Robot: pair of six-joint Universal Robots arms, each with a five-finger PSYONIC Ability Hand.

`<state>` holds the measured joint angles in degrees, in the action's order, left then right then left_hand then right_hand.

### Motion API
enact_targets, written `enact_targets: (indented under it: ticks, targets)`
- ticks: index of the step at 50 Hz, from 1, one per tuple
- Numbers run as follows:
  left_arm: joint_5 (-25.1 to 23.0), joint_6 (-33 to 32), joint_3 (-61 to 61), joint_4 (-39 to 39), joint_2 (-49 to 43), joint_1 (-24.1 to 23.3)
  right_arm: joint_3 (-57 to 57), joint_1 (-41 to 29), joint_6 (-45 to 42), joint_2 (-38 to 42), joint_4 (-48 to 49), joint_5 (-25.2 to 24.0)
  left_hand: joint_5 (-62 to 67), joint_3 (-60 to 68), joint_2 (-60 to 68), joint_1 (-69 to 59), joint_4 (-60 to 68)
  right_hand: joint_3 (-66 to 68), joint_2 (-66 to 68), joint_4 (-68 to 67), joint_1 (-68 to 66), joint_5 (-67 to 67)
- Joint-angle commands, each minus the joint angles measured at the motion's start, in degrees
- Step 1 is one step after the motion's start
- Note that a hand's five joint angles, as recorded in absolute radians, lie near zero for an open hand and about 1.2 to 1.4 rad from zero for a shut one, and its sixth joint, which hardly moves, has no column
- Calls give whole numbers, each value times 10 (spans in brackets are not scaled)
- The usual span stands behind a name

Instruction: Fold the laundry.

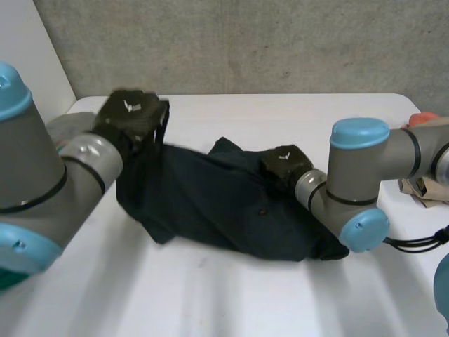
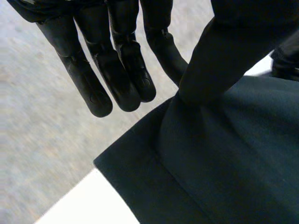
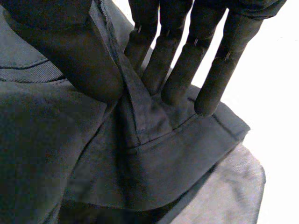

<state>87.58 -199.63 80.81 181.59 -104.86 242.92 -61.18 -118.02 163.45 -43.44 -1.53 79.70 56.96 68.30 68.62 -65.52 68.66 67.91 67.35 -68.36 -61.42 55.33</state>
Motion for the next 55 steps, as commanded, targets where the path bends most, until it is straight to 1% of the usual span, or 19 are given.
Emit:
enact_targets:
  ticks: [1,3,6,7,11,15,18,23,29,37,40,43,44,47,48,51,52,53,55]
  targets:
    - [-13,21,-48,4,-14,0,30,23,6,-40,-16,4,130,117,114,-145,113,121,127,-116,-186,147]
    - [-15,20,-58,7,-16,-1,38,27,7,-60,-2,4,130,117,114,-145,113,121,127,-116,-186,147]
    - [-18,4,-107,50,-23,3,66,37,13,-97,86,5,130,117,114,-145,113,121,127,-116,-186,147]
    - [-13,-5,-137,85,-25,5,71,39,18,-109,114,9,130,117,114,-145,113,121,127,-116,-186,147]
    - [3,-5,-201,162,-18,15,90,43,60,-164,285,50,130,117,114,-145,113,121,127,-116,-186,147]
    - [8,12,-227,206,-4,15,99,42,81,-188,354,49,130,117,114,-145,113,121,127,-116,-186,147]
    - [8,34,-221,203,7,12,110,44,86,-191,336,34,130,117,114,-145,113,121,127,-116,-186,147]
    - [11,64,-141,174,30,11,91,45,92,-191,277,35,130,117,114,-145,113,121,127,-116,-186,147]
    - [6,55,-1,174,68,8,9,51,72,-202,245,25,130,117,114,-145,113,121,127,-116,-186,147]
    - [-38,14,194,157,76,-18,-142,55,-29,-203,121,-18,130,117,114,-145,113,121,127,-116,-186,147]
    - [-43,-4,235,131,70,-28,-188,57,-81,-204,68,-24,130,117,114,-145,113,121,127,-116,-186,147]
    - [-36,-18,248,68,75,-32,-220,58,-131,-216,-11,-23,130,117,114,-145,113,121,127,-116,-186,147]
    - [-33,-25,249,15,86,-38,-229,60,-152,-230,-52,-23,130,117,114,-145,113,121,127,-116,-186,147]
    - [-30,-37,248,-71,114,-47,-244,63,-190,-259,-144,-22,130,117,114,-145,113,121,127,-116,-186,147]
    - [-32,-51,247,-150,131,-53,-261,64,-218,-280,-208,-21,130,117,114,-145,113,121,127,-116,-186,147]
    - [-36,-71,244,-269,147,-55,-309,71,-286,-310,-310,-21,130,117,114,-145,113,121,127,-116,-186,147]
    - [-43,-80,244,-344,148,-58,-342,78,-345,-324,-348,-25,130,117,114,-145,113,121,127,-116,-186,147]
    - [-50,-83,244,-372,147,-59,-355,79,-371,-328,-350,-30,130,117,114,-145,113,121,127,-116,-186,147]
    - [-71,-87,239,-381,139,-63,-372,77,-413,-329,-332,-39,130,117,114,-145,113,121,127,-116,-186,147]
